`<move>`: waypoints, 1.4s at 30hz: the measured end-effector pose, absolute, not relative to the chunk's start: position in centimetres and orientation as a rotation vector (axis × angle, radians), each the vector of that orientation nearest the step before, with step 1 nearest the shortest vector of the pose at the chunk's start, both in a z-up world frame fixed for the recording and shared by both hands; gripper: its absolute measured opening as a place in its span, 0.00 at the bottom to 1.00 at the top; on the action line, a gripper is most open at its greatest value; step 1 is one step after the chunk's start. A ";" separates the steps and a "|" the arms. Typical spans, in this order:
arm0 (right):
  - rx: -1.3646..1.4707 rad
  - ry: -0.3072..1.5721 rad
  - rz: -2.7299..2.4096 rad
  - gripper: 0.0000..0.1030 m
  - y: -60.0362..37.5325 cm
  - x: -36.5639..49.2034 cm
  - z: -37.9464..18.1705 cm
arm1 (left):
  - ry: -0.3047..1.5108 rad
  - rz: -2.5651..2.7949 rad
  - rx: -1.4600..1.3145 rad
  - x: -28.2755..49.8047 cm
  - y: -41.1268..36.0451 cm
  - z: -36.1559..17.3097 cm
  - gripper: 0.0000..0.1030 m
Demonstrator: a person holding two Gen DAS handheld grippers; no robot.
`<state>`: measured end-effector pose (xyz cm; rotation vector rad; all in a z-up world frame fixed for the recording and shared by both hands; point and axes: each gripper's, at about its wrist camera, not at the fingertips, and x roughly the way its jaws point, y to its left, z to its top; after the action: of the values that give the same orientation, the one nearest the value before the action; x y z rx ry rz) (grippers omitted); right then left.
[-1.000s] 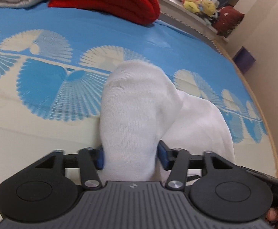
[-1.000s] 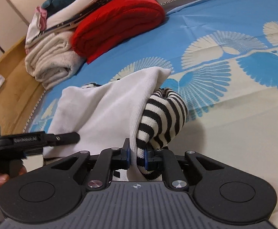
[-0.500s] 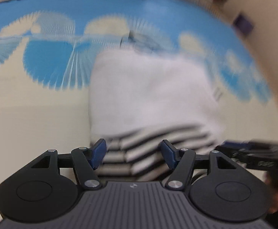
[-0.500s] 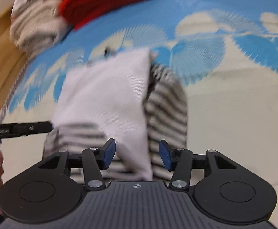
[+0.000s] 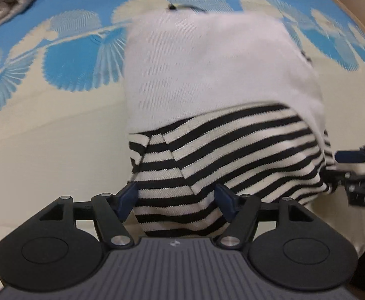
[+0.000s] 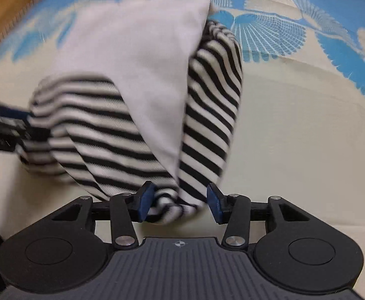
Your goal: Fold small clothes
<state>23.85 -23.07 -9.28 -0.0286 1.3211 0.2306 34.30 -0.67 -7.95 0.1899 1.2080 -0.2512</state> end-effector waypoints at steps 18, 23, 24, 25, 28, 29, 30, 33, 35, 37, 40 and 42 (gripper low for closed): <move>0.063 0.669 0.020 0.91 -23.9 9.3 5.9 | 0.682 -0.146 0.124 16.2 -2.3 4.9 0.99; 0.071 0.683 -0.003 0.91 -23.4 6.3 4.7 | 0.784 -0.118 0.098 14.2 -2.5 2.4 0.99; 0.077 0.696 -0.002 0.91 -23.4 6.1 4.3 | 0.789 -0.100 0.085 13.9 -2.3 2.2 0.99; 0.070 0.719 0.002 0.91 -23.2 6.0 3.9 | 0.792 -0.089 0.077 13.6 -2.1 2.1 0.99; 0.031 0.726 0.042 0.91 -22.1 6.4 3.7 | 0.783 -0.066 0.042 12.6 -1.5 2.1 0.99; 0.012 0.730 0.055 0.91 -21.8 6.4 3.6 | 0.782 -0.059 0.017 12.3 -1.2 2.2 0.99; -0.008 0.733 0.067 0.91 -21.3 6.4 3.4 | 0.785 -0.056 -0.005 12.2 -0.9 2.3 0.99; -0.035 0.729 0.097 0.91 -20.2 6.2 3.4 | 0.788 -0.060 -0.014 12.4 -0.8 2.2 0.99; -0.044 0.719 0.108 0.91 -19.8 6.0 3.5 | 0.789 -0.057 -0.003 12.7 -1.0 2.0 0.99; -0.047 0.714 0.110 0.91 -19.7 6.1 3.5 | 0.797 -0.072 -0.003 13.0 -1.2 1.6 0.99; -0.030 0.715 0.104 0.91 -19.6 6.3 3.6 | 0.797 -0.083 -0.002 13.0 -1.5 1.3 0.99; -0.021 0.719 0.102 0.91 -19.7 6.5 3.5 | 0.791 -0.092 -0.004 13.0 -1.7 1.2 0.99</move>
<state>6.50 -19.74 3.54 -0.0206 0.7190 0.1021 13.04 -1.68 1.23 -0.0038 0.7911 -0.0916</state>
